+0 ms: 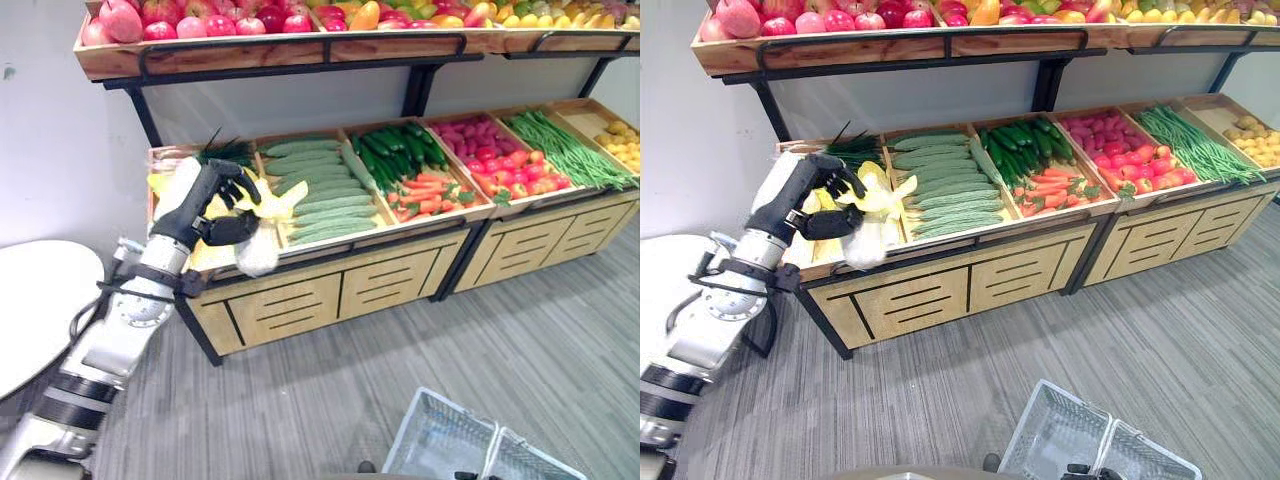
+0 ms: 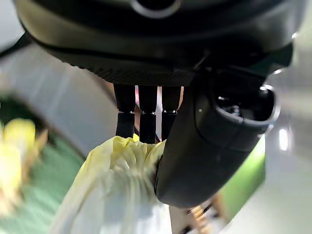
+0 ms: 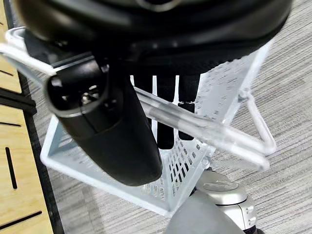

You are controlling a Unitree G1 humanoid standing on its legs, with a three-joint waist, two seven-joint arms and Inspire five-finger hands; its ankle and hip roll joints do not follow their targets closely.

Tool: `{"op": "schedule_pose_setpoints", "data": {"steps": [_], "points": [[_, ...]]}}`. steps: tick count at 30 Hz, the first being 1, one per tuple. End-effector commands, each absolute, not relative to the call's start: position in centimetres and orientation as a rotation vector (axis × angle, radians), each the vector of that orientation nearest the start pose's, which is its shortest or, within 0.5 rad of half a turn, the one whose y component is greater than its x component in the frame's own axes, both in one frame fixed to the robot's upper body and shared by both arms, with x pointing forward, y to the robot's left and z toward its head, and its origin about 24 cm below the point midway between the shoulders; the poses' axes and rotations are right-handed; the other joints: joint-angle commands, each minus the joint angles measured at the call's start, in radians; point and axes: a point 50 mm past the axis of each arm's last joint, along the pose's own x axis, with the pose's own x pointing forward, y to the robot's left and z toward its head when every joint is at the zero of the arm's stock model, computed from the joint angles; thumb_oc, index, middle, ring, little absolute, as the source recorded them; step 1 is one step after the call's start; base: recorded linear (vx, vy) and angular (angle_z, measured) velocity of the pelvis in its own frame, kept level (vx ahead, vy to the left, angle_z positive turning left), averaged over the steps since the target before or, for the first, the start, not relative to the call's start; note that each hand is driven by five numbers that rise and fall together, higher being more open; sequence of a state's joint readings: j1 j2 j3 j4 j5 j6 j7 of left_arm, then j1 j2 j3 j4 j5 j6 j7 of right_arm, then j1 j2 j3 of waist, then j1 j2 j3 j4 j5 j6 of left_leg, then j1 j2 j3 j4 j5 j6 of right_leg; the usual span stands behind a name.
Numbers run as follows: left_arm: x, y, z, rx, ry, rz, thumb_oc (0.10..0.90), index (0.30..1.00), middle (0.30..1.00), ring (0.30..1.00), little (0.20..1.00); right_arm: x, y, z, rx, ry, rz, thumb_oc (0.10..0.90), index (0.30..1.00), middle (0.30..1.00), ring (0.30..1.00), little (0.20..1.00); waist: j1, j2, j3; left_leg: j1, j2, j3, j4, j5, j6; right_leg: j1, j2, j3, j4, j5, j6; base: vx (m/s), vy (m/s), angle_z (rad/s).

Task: Get the vegetables into the basket

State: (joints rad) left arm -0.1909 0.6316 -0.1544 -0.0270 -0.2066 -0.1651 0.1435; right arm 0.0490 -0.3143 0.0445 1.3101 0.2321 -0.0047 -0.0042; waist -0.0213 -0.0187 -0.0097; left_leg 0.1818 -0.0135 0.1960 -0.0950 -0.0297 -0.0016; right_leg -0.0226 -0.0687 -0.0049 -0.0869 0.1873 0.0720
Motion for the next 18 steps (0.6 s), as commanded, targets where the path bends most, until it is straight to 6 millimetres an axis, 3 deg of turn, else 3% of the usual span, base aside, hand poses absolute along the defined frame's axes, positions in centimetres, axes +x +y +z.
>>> {"op": "schedule_pose_setpoints", "data": {"steps": [1,9,18], "points": [[28.4,22.1,20.0,0.300,-0.633,-0.029,0.400,0.300,0.300,0.300,0.300,7.6,-29.1,-14.8,-0.228,1.255,-0.287,0.400,0.300,0.300,0.300,0.300,-0.012,0.021,-0.004,-0.017,-0.020,-0.013,0.008,-0.076,0.039,0.060,-0.036,-0.012,0.020,-0.119,0.074,-0.05,0.074,-0.12],[27.1,21.7,18.0,0.172,-0.577,-0.048,0.400,0.300,0.300,0.300,0.300,8.1,-28.7,-14.8,-0.237,1.230,-0.269,0.400,0.300,0.300,0.300,0.300,-0.006,0.008,0.024,-0.015,-0.035,0.000,0.008,-0.085,0.062,0.042,-0.047,0.005,0.047,-0.111,0.079,-0.02,0.069,-0.06],[28.2,20.2,18.6,0.161,-0.586,-0.109,0.400,0.300,0.300,0.300,0.300,6.9,-29.4,-14.8,-0.232,1.252,-0.306,0.400,0.300,0.300,0.300,0.300,-0.026,0.011,0.035,-0.017,-0.052,0.020,0.045,-0.111,0.079,0.039,-0.066,0.015,0.059,-0.087,0.094,0.00,0.075,-0.05]]}}
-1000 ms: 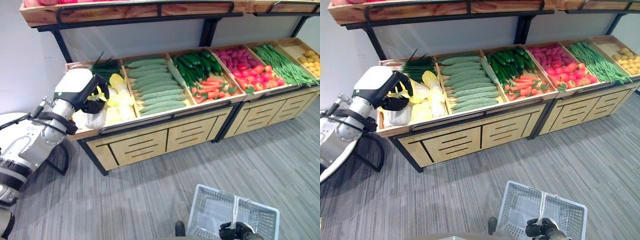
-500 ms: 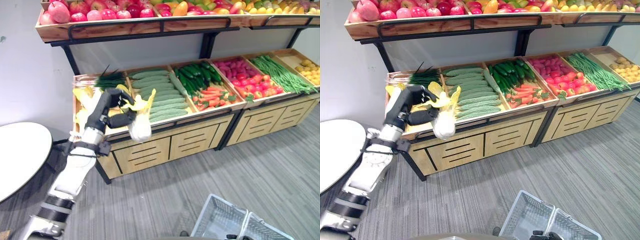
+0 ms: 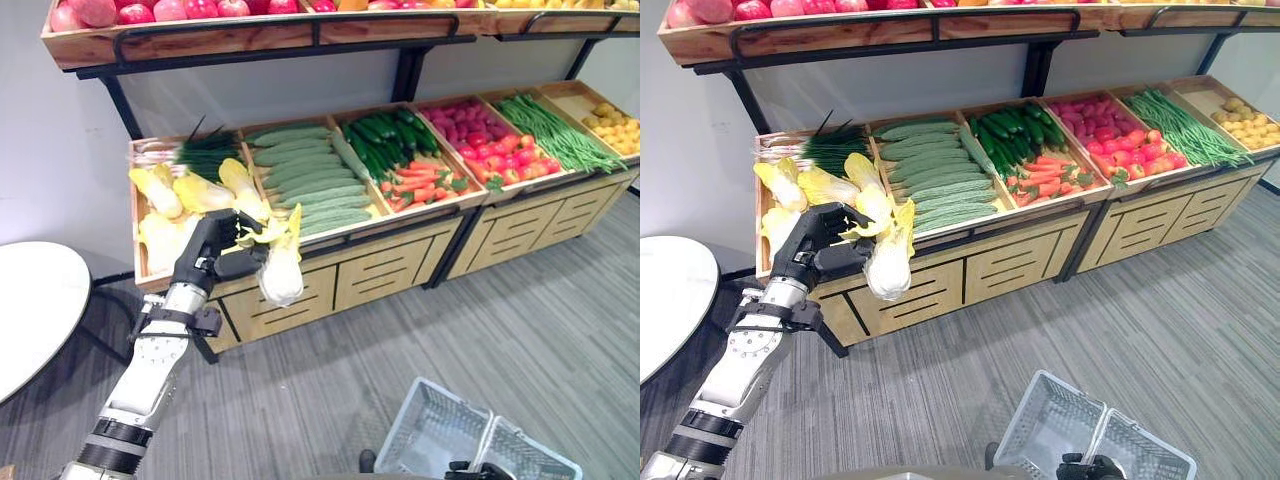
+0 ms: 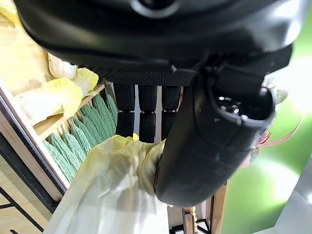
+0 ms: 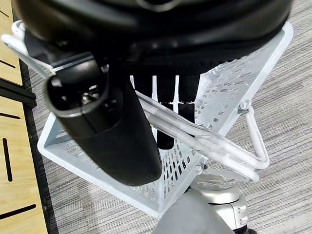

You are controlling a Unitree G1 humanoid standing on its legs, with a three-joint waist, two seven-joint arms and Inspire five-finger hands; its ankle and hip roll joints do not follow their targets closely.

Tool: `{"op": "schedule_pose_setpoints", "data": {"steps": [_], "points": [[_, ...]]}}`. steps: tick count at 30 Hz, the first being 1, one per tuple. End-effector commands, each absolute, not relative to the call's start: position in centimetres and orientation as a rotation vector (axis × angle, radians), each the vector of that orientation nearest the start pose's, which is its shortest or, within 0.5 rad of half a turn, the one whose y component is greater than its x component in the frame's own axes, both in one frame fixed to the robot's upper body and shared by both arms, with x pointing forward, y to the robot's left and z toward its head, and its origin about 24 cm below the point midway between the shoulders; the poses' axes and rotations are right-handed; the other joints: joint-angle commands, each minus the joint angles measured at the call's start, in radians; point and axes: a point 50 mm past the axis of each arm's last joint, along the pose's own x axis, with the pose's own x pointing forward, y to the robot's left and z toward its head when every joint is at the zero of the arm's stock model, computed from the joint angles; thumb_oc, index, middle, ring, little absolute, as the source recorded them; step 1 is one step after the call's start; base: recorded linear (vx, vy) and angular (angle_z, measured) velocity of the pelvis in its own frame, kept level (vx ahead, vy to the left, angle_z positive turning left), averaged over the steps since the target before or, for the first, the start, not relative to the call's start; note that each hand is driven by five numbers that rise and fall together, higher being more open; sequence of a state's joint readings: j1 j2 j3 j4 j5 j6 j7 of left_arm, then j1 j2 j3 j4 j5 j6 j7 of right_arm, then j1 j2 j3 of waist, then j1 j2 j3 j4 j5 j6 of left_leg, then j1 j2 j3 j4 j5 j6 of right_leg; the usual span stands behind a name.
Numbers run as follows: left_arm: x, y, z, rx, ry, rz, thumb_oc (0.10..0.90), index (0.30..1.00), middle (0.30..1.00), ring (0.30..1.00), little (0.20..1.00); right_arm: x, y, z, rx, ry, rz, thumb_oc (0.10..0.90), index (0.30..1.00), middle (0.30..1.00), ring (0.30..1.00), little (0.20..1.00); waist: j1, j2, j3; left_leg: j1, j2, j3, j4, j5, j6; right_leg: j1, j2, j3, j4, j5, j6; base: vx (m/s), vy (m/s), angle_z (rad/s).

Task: Get the vegetables into the basket

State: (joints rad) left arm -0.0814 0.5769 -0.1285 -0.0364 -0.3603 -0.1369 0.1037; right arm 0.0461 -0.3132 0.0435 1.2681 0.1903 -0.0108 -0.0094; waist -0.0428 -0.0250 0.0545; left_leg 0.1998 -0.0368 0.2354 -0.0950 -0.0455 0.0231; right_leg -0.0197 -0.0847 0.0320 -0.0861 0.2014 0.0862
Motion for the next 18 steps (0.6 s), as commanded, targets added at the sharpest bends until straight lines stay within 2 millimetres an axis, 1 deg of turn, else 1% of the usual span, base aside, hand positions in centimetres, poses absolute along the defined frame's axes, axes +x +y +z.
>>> {"op": "schedule_pose_setpoints", "data": {"steps": [1,3,4,5,6,7,8,9,11,12,13,14,16,18], "points": [[28.4,19.9,18.6,0.154,-0.586,-0.115,0.400,0.300,0.300,0.300,0.300,6.7,-29.5,-14.8,-0.232,1.257,-0.310,0.400,0.300,0.300,0.300,0.300,-0.010,0.019,-0.028,-0.039,-0.034,-0.012,0.059,-0.103,0.059,0.034,-0.055,-0.016,0.058,-0.090,0.082,-0.01,0.105,-0.08],[28.5,19.5,18.8,0.146,-0.592,-0.129,0.400,0.300,0.300,0.300,0.300,6.7,-29.6,-14.7,-0.233,1.258,-0.313,0.400,0.300,0.300,0.300,0.300,-0.020,0.023,-0.020,-0.052,-0.043,0.012,0.092,-0.121,0.068,0.019,-0.060,0.006,0.059,-0.067,0.092,-0.02,0.098,-0.15],[28.6,19.4,18.8,0.146,-0.592,-0.129,0.400,0.300,0.300,0.300,0.300,6.7,-29.6,-14.7,-0.233,1.258,-0.314,0.400,0.300,0.300,0.300,0.300,-0.017,0.023,-0.021,-0.055,-0.043,0.016,0.095,-0.123,0.069,0.017,-0.060,0.009,0.059,-0.066,0.093,-0.09,0.175,-0.38],[28.7,19.0,18.9,0.134,-0.598,-0.148,0.400,0.300,0.300,0.300,0.300,6.7,-29.5,-14.8,-0.240,1.257,-0.303,0.400,0.300,0.300,0.300,0.300,-0.030,0.036,0.007,-0.073,-0.047,0.082,0.120,-0.136,0.081,-0.038,-0.059,0.064,0.079,-0.011,0.120,-0.10,0.167,-0.41],[28.7,18.9,18.9,0.135,-0.597,-0.156,0.400,0.300,0.300,0.300,0.300,6.8,-29.4,-14.8,-0.245,1.258,-0.298,0.400,0.300,0.300,0.300,0.300,-0.038,0.043,0.016,-0.072,-0.045,0.099,0.112,-0.134,0.081,-0.054,-0.058,0.065,0.087,0.006,0.127,-0.09,0.218,-0.69],[28.8,18.9,18.9,0.132,-0.594,-0.158,0.400,0.300,0.300,0.300,0.300,6.8,-29.3,-14.8,-0.247,1.256,-0.295,0.400,0.300,0.300,0.300,0.300,-0.044,0.052,0.024,-0.063,-0.044,0.106,0.099,-0.139,0.080,-0.068,-0.061,0.049,0.098,0.015,0.137,-0.03,0.098,-0.97],[28.8,18.9,18.8,0.129,-0.592,-0.158,0.400,0.300,0.300,0.300,0.300,7.0,-29.2,-14.8,-0.250,1.255,-0.289,0.400,0.300,0.300,0.300,0.300,-0.044,0.058,0.035,-0.060,-0.038,0.125,0.089,-0.132,0.077,-0.085,-0.062,0.015,0.109,0.017,0.137,-0.05,0.084,-1.30],[28.9,19.0,18.7,0.127,-0.581,-0.151,0.400,0.300,0.300,0.300,0.300,7.2,-29.1,-14.8,-0.255,1.250,-0.284,0.400,0.300,0.300,0.300,0.300,-0.036,0.069,0.048,-0.057,-0.028,0.152,0.081,-0.122,0.072,-0.103,-0.072,-0.073,0.138,-0.010,0.128,-0.10,0.048,-1.07],[29.0,19.4,18.8,0.137,-0.580,-0.137,0.400,0.300,0.300,0.300,0.300,7.7,-28.7,-14.9,-0.271,1.243,-0.258,0.400,0.300,0.300,0.300,0.300,-0.021,0.088,0.060,-0.053,-0.010,0.194,0.061,-0.105,0.060,-0.113,-0.110,-0.273,0.209,-0.095,0.101,-0.08,0.037,-1.04],[29.0,19.5,19.0,0.145,-0.583,-0.133,0.400,0.300,0.300,0.300,0.300,8.0,-28.6,-14.9,-0.278,1.236,-0.250,0.400,0.300,0.300,0.300,0.300,-0.021,0.089,0.061,-0.048,-0.006,0.205,0.048,-0.098,0.056,-0.110,-0.119,-0.328,0.241,-0.124,0.091,-0.01,-0.022,-1.56],[29.0,19.6,19.2,0.157,-0.587,-0.127,0.400,0.300,0.300,0.300,0.300,8.3,-28.4,-14.9,-0.284,1.231,-0.240,0.400,0.300,0.300,0.300,0.300,-0.018,0.087,0.054,-0.045,-0.002,0.224,0.038,-0.094,0.048,-0.087,-0.121,-0.378,0.237,-0.153,0.082,0.04,-0.080,-1.17],[29.0,19.6,19.2,0.164,-0.588,-0.123,0.400,0.300,0.300,0.300,0.300,8.5,-28.3,-14.9,-0.288,1.229,-0.233,0.400,0.300,0.300,0.300,0.300,-0.016,0.080,0.041,-0.043,-0.005,0.240,0.030,-0.095,0.041,-0.059,-0.111,-0.395,0.194,-0.145,0.085,0.07,-0.091,-0.78],[28.9,19.8,19.1,0.161,-0.587,-0.113,0.400,0.300,0.300,0.300,0.300,8.8,-28.1,-14.9,-0.288,1.223,-0.227,0.400,0.300,0.300,0.300,0.300,-0.020,0.076,0.031,-0.032,-0.003,0.257,0.022,-0.097,0.039,-0.053,-0.097,-0.373,0.157,-0.111,0.096,0.09,-0.087,-0.34],[28.9,19.7,18.8,0.159,-0.580,-0.113,0.400,0.300,0.300,0.300,0.300,8.7,-28.1,-14.9,-0.286,1.223,-0.228,0.400,0.300,0.300,0.300,0.300,-0.022,0.067,0.022,-0.026,-0.003,0.260,0.037,-0.111,0.039,-0.034,-0.085,-0.353,0.129,-0.101,0.095,0.09,-0.075,-0.31]]}}
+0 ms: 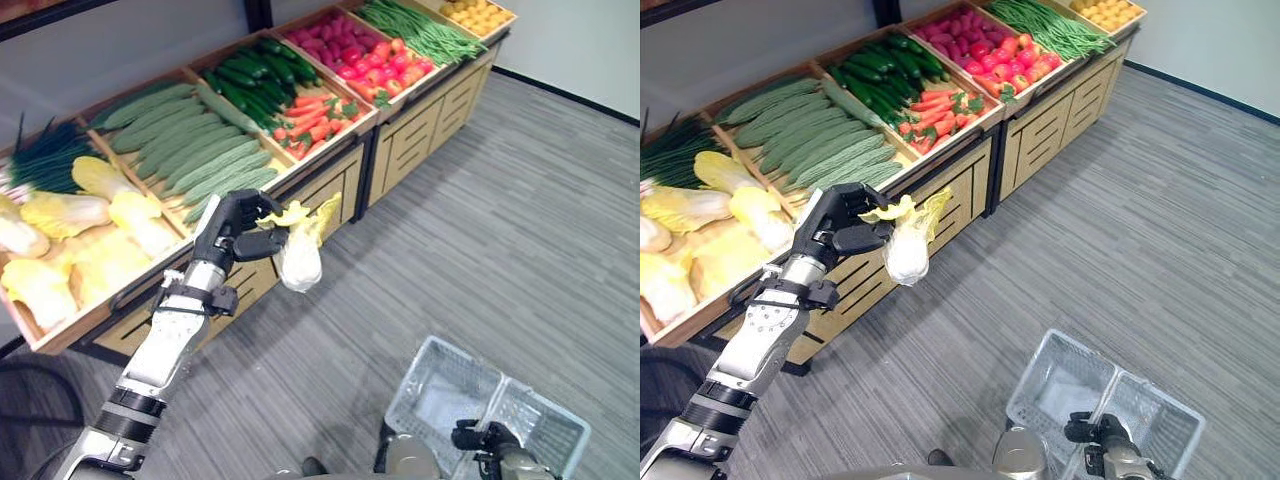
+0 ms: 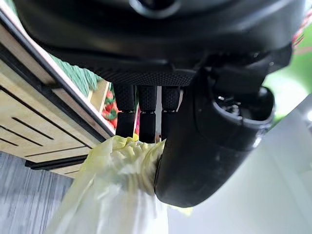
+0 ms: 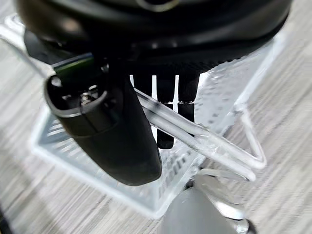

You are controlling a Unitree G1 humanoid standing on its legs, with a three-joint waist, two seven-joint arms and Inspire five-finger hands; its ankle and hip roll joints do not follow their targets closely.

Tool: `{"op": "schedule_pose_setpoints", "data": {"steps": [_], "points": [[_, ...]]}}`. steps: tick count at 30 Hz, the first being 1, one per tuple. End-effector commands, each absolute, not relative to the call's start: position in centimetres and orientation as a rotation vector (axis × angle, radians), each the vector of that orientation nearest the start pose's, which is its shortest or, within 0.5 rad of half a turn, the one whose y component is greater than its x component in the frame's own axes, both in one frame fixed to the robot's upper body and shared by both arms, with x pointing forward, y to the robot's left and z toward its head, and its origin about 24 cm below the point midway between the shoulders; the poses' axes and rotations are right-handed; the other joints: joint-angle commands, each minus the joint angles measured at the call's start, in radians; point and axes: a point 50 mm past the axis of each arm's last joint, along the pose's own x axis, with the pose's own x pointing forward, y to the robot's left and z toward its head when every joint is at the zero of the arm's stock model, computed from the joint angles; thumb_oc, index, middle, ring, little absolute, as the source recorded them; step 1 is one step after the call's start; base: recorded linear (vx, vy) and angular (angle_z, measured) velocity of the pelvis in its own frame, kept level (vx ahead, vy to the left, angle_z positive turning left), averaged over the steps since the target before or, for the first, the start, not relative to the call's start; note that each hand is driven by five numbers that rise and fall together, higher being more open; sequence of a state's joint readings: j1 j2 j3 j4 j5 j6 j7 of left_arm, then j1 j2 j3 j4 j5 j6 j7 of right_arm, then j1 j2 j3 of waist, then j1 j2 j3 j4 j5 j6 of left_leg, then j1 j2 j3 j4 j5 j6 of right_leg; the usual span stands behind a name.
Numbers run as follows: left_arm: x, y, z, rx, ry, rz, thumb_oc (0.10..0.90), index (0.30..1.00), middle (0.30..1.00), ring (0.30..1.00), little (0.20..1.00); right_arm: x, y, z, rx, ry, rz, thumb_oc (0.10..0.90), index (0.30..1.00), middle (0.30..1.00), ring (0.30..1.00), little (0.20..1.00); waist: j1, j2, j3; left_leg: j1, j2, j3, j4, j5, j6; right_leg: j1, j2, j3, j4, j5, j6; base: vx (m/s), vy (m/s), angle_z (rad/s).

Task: Get the vegetables into the basket

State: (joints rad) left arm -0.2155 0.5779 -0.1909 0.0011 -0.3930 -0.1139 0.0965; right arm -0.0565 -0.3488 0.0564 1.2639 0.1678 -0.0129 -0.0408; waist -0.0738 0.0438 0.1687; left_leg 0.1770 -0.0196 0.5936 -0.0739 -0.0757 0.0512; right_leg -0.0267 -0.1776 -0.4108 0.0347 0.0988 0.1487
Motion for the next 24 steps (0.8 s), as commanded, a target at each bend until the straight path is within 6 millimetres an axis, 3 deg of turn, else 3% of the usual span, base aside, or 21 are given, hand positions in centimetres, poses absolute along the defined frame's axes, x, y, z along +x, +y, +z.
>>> {"op": "schedule_pose_setpoints", "data": {"steps": [1,8,11,12,13,14,15,17,18,20,21,24], "points": [[28.9,19.7,18.8,0.159,-0.580,-0.113,0.400,0.300,0.300,0.300,0.300,8.7,-28.1,-14.9,-0.286,1.223,-0.227,0.400,0.300,0.300,0.300,0.300,0.010,-0.002,-0.091,-0.003,-0.019,-0.097,0.017,-0.082,0.011,-0.026,0.008,0.090,0.006,0.003,0.032,0.07,-0.059,-0.12],[29.0,19.9,17.9,0.139,-0.541,-0.090,0.400,0.300,0.300,0.300,0.300,7.8,-28.5,-15.0,-0.277,1.247,-0.256,0.400,0.300,0.300,0.300,0.300,0.001,-0.018,-0.103,0.024,0.013,-0.101,0.036,-0.095,-0.013,0.019,0.042,0.096,-0.008,-0.060,0.005,0.13,-0.156,-0.12],[29.1,19.9,17.8,0.135,-0.534,-0.089,0.400,0.300,0.300,0.300,0.300,7.5,-28.8,-14.9,-0.269,1.246,-0.276,0.400,0.300,0.300,0.300,0.300,-0.007,-0.024,-0.101,0.031,0.045,-0.110,0.049,-0.089,-0.040,0.022,0.060,0.104,0.026,-0.105,-0.016,0.17,-0.297,0.29],[29.3,19.5,17.6,0.107,-0.527,-0.103,0.400,0.300,0.300,0.300,0.300,8.5,-29.3,-14.4,-0.315,1.217,-0.256,0.400,0.300,0.300,0.300,0.300,0.036,-0.058,-0.051,-0.150,0.142,-0.249,0.494,0.010,-0.137,0.080,0.116,0.142,-0.017,-0.145,-0.093,0.26,-0.572,0.44],[29.3,19.5,17.6,0.107,-0.528,-0.103,0.400,0.300,0.300,0.300,0.300,8.5,-29.3,-14.4,-0.315,1.216,-0.256,0.400,0.300,0.300,0.300,0.300,0.033,-0.058,-0.051,-0.156,0.145,-0.253,0.502,0.009,-0.139,0.079,0.118,0.139,-0.019,-0.145,-0.095,0.18,-0.303,0.02],[29.2,19.8,17.7,0.114,-0.539,-0.078,0.400,0.300,0.300,0.300,0.300,8.7,-29.8,-14.2,-0.338,1.217,-0.254,0.400,0.300,0.300,0.300,0.300,0.045,-0.076,-0.052,-0.171,0.075,-0.381,0.319,-0.037,-0.093,0.068,0.092,0.178,-0.072,-0.110,-0.074,0.00,0.144,-0.31],[29.2,19.8,17.7,0.114,-0.539,-0.078,0.400,0.300,0.300,0.300,0.300,8.7,-29.8,-14.2,-0.338,1.217,-0.254,0.400,0.300,0.300,0.300,0.300,0.046,-0.078,-0.053,-0.170,0.072,-0.379,0.314,-0.033,-0.091,0.068,0.090,0.179,-0.075,-0.108,-0.073,0.01,0.216,-0.39],[29.0,20.5,17.4,0.159,-0.532,-0.049,0.400,0.300,0.300,0.300,0.300,8.6,-30.3,-14.0,-0.338,1.218,-0.272,0.400,0.300,0.300,0.300,0.300,0.049,-0.071,-0.054,-0.166,0.055,-0.442,0.219,-0.055,-0.077,0.048,0.078,0.206,-0.053,-0.096,-0.062,0.05,0.166,-0.35],[28.7,20.9,17.4,0.176,-0.532,-0.043,0.400,0.300,0.300,0.300,0.300,9.0,-30.2,-14.0,-0.327,1.198,-0.278,0.400,0.300,0.300,0.300,0.300,0.055,-0.066,-0.051,-0.169,0.040,-0.473,0.267,-0.068,-0.073,0.037,0.080,0.241,-0.037,-0.098,-0.061,0.08,0.250,-0.81],[28.6,20.6,17.8,0.173,-0.549,-0.059,0.400,0.300,0.300,0.300,0.300,9.4,-30.0,-13.9,-0.305,1.179,-0.291,0.400,0.300,0.300,0.300,0.300,0.043,-0.058,-0.056,-0.164,0.044,-0.442,0.256,-0.095,-0.056,0.031,0.072,0.259,-0.033,-0.094,-0.054,0.03,0.327,-1.11],[28.4,20.5,18.1,0.185,-0.565,-0.071,0.400,0.300,0.300,0.300,0.300,10.0,-29.6,-13.9,-0.265,1.147,-0.311,0.400,0.300,0.300,0.300,0.300,0.035,-0.032,-0.047,-0.138,0.018,-0.398,0.206,-0.098,-0.029,0.002,0.051,0.292,-0.027,-0.047,-0.027,-0.01,0.357,-0.81],[28.3,20.7,18.2,0.213,-0.567,-0.069,0.400,0.300,0.300,0.300,0.300,10.4,-29.3,-13.9,-0.259,1.137,-0.303,0.400,0.300,0.300,0.300,0.300,0.039,-0.024,-0.040,-0.126,0.000,-0.357,0.196,-0.107,-0.012,-0.017,0.037,0.322,-0.028,-0.007,-0.009,-0.03,0.334,-0.60]]}}
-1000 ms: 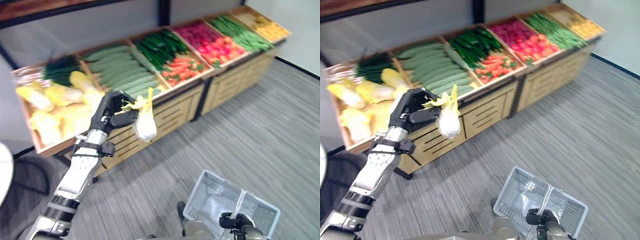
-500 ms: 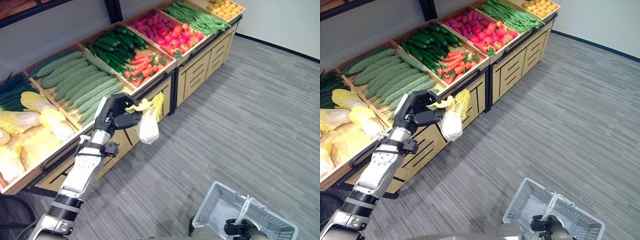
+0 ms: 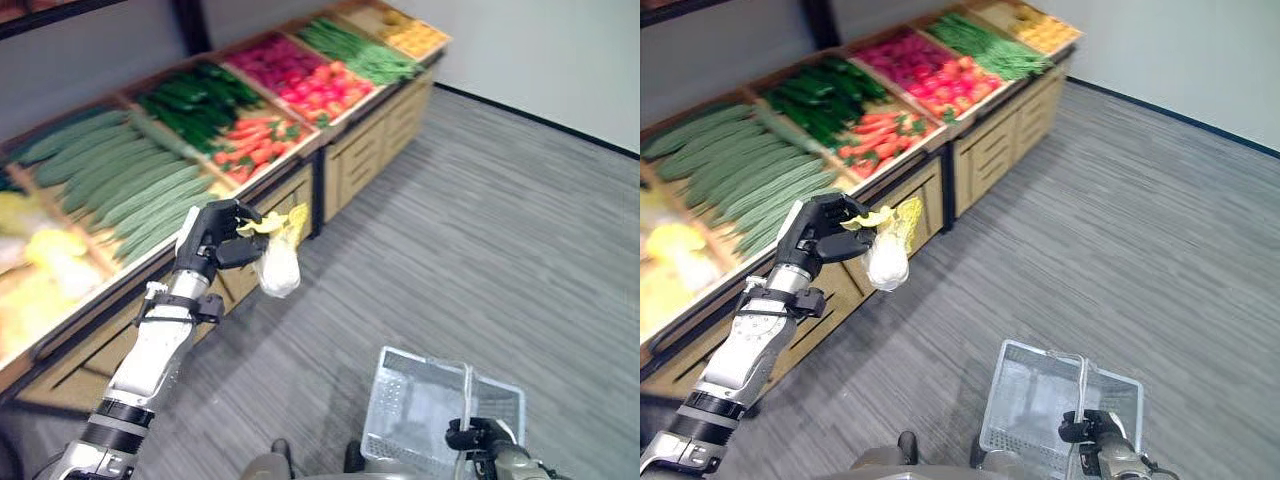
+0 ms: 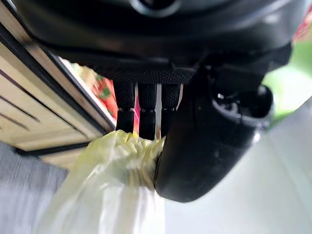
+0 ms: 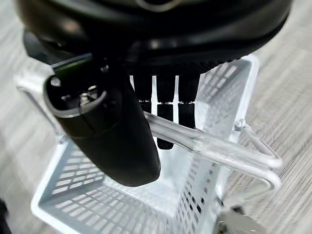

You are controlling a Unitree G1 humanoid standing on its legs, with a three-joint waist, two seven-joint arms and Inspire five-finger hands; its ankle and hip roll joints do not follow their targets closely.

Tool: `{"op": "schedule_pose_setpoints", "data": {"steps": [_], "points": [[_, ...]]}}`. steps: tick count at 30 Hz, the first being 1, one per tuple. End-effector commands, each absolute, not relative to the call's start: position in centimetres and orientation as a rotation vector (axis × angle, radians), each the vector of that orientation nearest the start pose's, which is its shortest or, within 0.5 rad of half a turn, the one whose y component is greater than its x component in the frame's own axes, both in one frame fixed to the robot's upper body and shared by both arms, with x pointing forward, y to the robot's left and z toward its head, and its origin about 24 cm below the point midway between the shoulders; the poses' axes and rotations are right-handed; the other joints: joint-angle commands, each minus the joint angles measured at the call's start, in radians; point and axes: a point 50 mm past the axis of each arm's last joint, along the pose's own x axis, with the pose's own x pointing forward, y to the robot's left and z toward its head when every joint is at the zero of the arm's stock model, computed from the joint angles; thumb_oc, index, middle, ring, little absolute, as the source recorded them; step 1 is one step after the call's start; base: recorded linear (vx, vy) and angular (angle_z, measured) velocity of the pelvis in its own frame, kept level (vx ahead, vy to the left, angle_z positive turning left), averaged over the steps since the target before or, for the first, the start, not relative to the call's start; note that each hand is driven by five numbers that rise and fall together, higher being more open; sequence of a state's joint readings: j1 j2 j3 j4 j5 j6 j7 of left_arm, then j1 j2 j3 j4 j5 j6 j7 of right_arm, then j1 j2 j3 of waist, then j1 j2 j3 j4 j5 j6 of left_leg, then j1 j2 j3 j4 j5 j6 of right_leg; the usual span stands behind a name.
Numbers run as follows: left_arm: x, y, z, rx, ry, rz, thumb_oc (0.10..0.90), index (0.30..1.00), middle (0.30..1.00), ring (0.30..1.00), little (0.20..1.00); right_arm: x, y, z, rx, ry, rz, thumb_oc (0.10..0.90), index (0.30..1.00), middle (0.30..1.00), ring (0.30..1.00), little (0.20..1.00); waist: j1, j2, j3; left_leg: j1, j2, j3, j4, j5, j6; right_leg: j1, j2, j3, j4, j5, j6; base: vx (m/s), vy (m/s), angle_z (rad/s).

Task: Get the vegetables into the basket

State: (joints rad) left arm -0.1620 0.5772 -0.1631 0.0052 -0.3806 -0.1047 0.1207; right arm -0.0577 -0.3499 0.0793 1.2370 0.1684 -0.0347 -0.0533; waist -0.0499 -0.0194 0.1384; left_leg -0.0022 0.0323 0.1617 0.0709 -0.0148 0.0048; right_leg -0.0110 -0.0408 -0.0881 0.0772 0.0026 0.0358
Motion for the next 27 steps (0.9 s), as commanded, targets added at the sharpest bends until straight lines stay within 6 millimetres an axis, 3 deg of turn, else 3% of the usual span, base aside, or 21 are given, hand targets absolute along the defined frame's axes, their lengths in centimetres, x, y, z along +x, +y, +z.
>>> {"op": "schedule_pose_setpoints", "data": {"steps": [1,9,10,11,12,15,17,18,19,24,27], "points": [[28.2,20.8,18.3,0.220,-0.572,-0.062,0.400,0.300,0.300,0.300,0.300,10.5,-29.0,-14.0,-0.252,1.134,-0.301,0.400,0.300,0.300,0.300,0.300,0.020,0.042,-0.007,0.052,-0.058,0.094,0.053,-0.175,0.044,-0.046,-0.104,0.018,-0.072,0.101,0.111,-0.05,0.277,-1.09],[28.2,21.3,18.4,0.244,-0.575,-0.037,0.400,0.300,0.300,0.300,0.300,11.0,-28.1,-14.1,-0.260,1.116,-0.252,0.400,0.300,0.300,0.300,0.300,0.011,0.039,0.024,0.030,-0.084,0.189,0.124,-0.236,0.088,-0.113,-0.115,0.106,-0.095,0.189,0.150,-0.06,0.184,-0.52],[28.2,21.5,18.3,0.240,-0.570,-0.032,0.400,0.300,0.300,0.300,0.300,11.2,-28.0,-14.1,-0.262,1.110,-0.247,0.400,0.300,0.300,0.300,0.300,0.004,0.043,0.036,0.041,-0.079,0.208,0.116,-0.248,0.091,-0.130,-0.108,0.099,-0.085,0.204,0.173,-0.10,0.130,-1.21],[28.1,21.8,18.0,0.234,-0.556,-0.019,0.400,0.300,0.300,0.300,0.300,11.5,-27.8,-14.1,-0.265,1.101,-0.237,0.400,0.300,0.300,0.300,0.300,0.010,0.053,0.049,0.053,-0.062,0.256,0.067,-0.218,0.085,-0.158,-0.121,0.008,-0.055,0.188,0.179,-0.11,0.125,-1.17],[28.1,22.0,17.9,0.231,-0.550,-0.014,0.400,0.300,0.300,0.300,0.300,11.6,-27.6,-14.1,-0.263,1.099,-0.234,0.400,0.300,0.300,0.300,0.300,0.012,0.062,0.052,0.061,-0.055,0.273,0.034,-0.198,0.080,-0.163,-0.131,-0.042,-0.036,0.165,0.175,-0.12,0.055,-0.97],[28.1,21.8,17.8,0.227,-0.543,-0.021,0.400,0.300,0.300,0.300,0.300,11.5,-27.5,-14.2,-0.272,1.106,-0.225,0.400,0.300,0.300,0.300,0.300,-0.002,0.079,0.045,0.090,-0.051,0.285,-0.066,-0.136,0.067,-0.148,-0.137,-0.082,0.055,0.105,0.147,-0.02,0.005,-0.59],[28.2,21.8,17.8,0.223,-0.541,-0.025,0.400,0.300,0.300,0.300,0.300,11.4,-27.4,-14.2,-0.272,1.106,-0.223,0.400,0.300,0.300,0.300,0.300,-0.003,0.082,0.039,0.095,-0.051,0.286,-0.086,-0.126,0.066,-0.140,-0.137,-0.093,0.088,0.079,0.139,0.06,-0.058,-0.39],[28.0,22.2,17.6,0.235,-0.529,-0.015,0.400,0.300,0.300,0.300,0.300,11.2,-27.3,-14.3,-0.276,1.109,-0.214,0.400,0.300,0.300,0.300,0.300,0.011,0.079,0.015,0.103,-0.051,0.310,-0.116,-0.121,0.059,-0.074,-0.140,-0.166,0.118,0.017,0.124,0.11,-0.142,-0.29],[27.9,22.5,17.5,0.241,-0.518,-0.005,0.400,0.300,0.300,0.300,0.300,11.3,-27.1,-14.4,-0.281,1.108,-0.205,0.400,0.300,0.300,0.300,0.300,0.022,0.073,0.004,0.104,-0.052,0.326,-0.128,-0.118,0.054,-0.039,-0.139,-0.198,0.088,0.024,0.126,0.12,-0.207,-0.42],[27.3,23.4,16.9,0.243,-0.497,0.020,0.400,0.300,0.300,0.300,0.300,11.6,-26.9,-14.3,-0.295,1.100,-0.176,0.400,0.300,0.300,0.300,0.300,0.035,0.058,-0.012,0.101,-0.034,0.366,-0.123,-0.102,0.034,-0.031,-0.114,-0.173,0.003,0.051,0.129,0.03,-0.175,-0.52],[27.5,23.5,15.6,0.216,-0.448,0.027,0.400,0.300,0.300,0.300,0.300,11.8,-26.7,-14.3,-0.323,1.100,-0.152,0.400,0.300,0.300,0.300,0.300,0.031,0.044,-0.013,0.110,-0.015,0.343,-0.124,-0.082,0.007,-0.010,-0.080,-0.168,-0.014,-0.013,0.098,0.07,-0.313,-0.13]]}}
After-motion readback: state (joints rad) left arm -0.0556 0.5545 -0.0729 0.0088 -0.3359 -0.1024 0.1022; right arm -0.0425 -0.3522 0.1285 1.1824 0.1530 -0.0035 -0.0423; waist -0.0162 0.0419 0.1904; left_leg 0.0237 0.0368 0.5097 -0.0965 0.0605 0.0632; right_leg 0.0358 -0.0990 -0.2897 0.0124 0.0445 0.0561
